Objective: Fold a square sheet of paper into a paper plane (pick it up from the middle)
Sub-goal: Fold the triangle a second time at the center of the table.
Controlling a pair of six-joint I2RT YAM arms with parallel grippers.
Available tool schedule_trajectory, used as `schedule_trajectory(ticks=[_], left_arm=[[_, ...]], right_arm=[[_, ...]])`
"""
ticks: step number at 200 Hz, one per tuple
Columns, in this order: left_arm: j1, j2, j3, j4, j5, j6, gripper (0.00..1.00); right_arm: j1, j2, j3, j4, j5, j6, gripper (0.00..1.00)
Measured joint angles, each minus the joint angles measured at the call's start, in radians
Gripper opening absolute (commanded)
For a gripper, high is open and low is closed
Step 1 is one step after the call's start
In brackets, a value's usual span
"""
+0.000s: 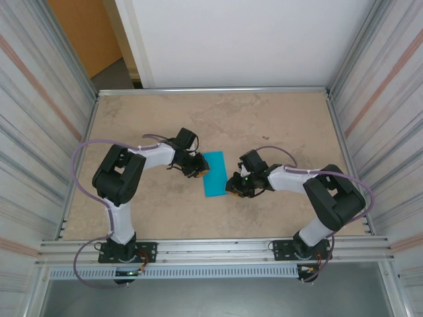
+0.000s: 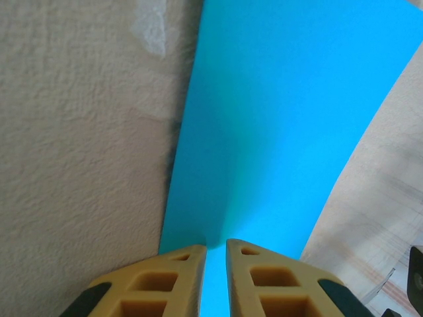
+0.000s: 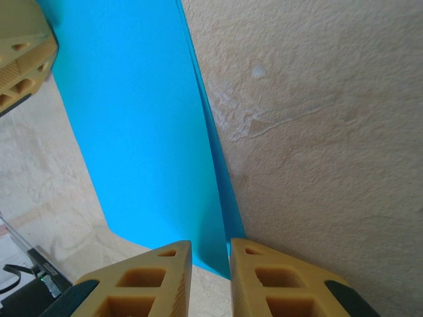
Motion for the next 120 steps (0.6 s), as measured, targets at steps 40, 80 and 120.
schedule_trajectory(ticks=[40,80,120], left_arm=[[0.000,0.000,0.000,0.000,0.000,0.000,0.18],[0.000,0.000,0.001,0.000,0.000,0.000,0.18],[0.000,0.000,0.001,0.000,0.000,0.000,0.18]], right_arm=[[-0.017,0.000,0.000,0.017,-0.007,0.000,0.19],[-0.017,0.001,0.000,0.039,-0.029,0.002,0.17],[-0.017,0.022,0.001,0.051,-0.048,0.011,0.12]])
